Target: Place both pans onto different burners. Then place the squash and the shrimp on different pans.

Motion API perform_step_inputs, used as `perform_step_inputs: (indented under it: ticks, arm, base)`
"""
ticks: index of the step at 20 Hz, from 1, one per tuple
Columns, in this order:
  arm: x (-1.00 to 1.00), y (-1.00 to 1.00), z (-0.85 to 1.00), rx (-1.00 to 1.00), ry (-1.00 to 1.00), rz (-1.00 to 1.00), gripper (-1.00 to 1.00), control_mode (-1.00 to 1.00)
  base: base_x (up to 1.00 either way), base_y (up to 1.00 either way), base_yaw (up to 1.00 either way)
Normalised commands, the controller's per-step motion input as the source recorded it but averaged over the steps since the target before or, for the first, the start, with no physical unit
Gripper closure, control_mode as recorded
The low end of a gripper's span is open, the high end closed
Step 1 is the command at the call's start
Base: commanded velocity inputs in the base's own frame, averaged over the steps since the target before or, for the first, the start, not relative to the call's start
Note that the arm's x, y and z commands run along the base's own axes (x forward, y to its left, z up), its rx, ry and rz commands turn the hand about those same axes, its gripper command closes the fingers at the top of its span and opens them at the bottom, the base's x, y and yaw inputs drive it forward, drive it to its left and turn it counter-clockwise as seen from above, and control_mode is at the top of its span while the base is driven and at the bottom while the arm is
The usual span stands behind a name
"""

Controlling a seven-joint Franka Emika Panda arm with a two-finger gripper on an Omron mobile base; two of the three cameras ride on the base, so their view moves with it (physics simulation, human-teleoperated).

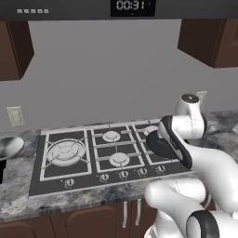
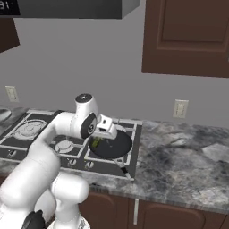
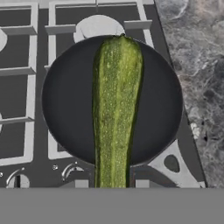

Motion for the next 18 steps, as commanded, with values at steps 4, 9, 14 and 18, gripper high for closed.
perform_step_inputs:
  ticks: [4,9,14,18]
  arm:
    - [0.38,0.00,-0.26,0.00,0.00,0.00,1.00,-1.00]
    - [0.38,0.00,-0.40,0.00,0.00,0.00,1.00,-1.00]
    - [0.35,0.00,-0.45,0.00,0.00,0.00,1.00,-1.00]
    - [0.12,-0.01,-0.34,0.00,0.00,0.00,1.00,-1.00]
  base:
    - [0.00,0.00,0.00]
    - [0.00,0.00,0.00]
    - [0.00,0.00,0.00]
    - [0.00,0.00,0.00]
